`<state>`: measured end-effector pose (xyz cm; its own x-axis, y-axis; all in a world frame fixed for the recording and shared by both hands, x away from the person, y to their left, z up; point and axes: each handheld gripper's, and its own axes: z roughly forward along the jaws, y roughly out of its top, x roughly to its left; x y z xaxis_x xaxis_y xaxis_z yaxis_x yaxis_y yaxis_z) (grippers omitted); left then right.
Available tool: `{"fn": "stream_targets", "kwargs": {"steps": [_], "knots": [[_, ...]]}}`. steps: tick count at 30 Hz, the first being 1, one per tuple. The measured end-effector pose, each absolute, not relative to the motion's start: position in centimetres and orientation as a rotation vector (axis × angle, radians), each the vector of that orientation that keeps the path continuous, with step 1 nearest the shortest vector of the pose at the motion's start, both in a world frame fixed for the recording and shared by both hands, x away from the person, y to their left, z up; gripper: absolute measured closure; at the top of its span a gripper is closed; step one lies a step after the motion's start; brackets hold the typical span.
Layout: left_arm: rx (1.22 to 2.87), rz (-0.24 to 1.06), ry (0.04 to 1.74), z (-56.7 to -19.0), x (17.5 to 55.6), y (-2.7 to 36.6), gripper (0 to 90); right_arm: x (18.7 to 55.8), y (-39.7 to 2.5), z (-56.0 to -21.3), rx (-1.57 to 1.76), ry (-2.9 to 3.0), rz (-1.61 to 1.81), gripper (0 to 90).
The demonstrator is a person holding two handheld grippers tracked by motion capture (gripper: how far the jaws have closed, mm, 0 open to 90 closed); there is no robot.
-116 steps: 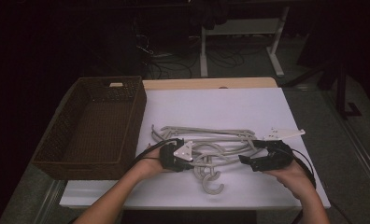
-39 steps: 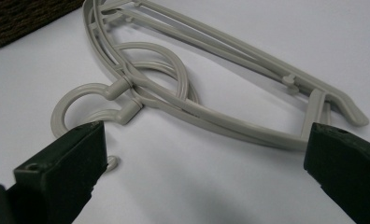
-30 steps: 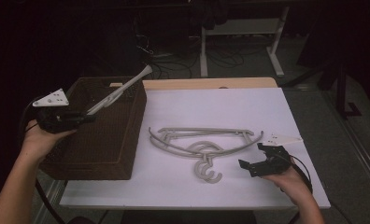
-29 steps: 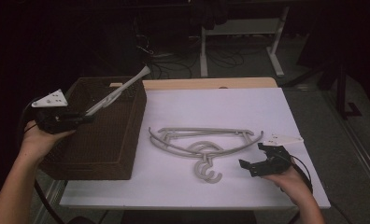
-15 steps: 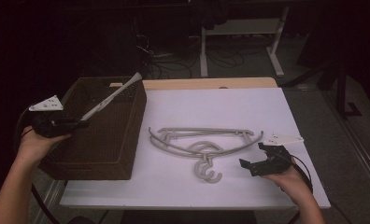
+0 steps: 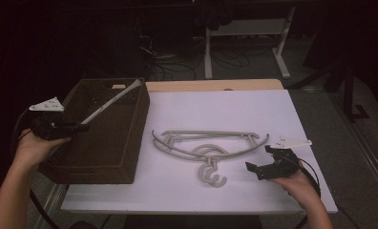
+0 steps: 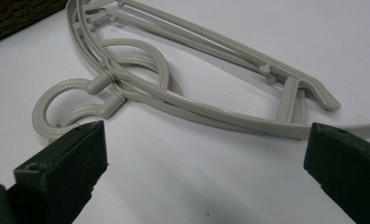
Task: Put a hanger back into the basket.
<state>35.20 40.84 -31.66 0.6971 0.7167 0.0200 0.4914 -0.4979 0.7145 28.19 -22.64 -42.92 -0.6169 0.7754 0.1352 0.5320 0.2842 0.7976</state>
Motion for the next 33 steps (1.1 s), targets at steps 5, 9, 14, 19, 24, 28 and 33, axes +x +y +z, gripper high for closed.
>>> {"fn": "stream_targets", "kwargs": {"steps": [5, 9, 14, 19, 24, 28, 33], "knots": [[2.174, 0.354, 0.940, -32.4, 35.3, 41.5, 82.3, 28.2, -22.5, -42.9, 1.189, 2.279, 1.250, 0.0], [2.231, 0.318, 0.984, -33.2, 35.7, 41.5, 82.2, 28.2, -22.5, -42.9, 1.191, 2.279, 1.248, 0.0], [2.273, 0.309, 0.987, -34.8, 36.7, 40.7, 82.1, 28.2, -22.5, -42.9, 1.187, 2.280, 1.247, 0.0], [2.279, 0.295, 0.995, -36.3, 37.0, 40.8, 73.7, 28.2, -22.5, -42.9, 1.185, 2.280, 1.249, 0.0], [2.195, 0.309, 1.015, -36.3, 36.8, 42.0, 47.9, 28.2, -22.5, -42.9, 1.183, 2.281, 1.250, 0.0], [2.124, 0.306, 1.008, -35.8, 36.7, 42.4, 38.7, 28.2, -22.4, -42.8, 1.180, 2.283, 1.252, 0.0], [2.062, 0.300, 0.972, -35.0, 36.5, 41.8, 34.3, 28.1, -22.4, -42.7, 1.176, 2.280, 1.256, 0.0]]}}
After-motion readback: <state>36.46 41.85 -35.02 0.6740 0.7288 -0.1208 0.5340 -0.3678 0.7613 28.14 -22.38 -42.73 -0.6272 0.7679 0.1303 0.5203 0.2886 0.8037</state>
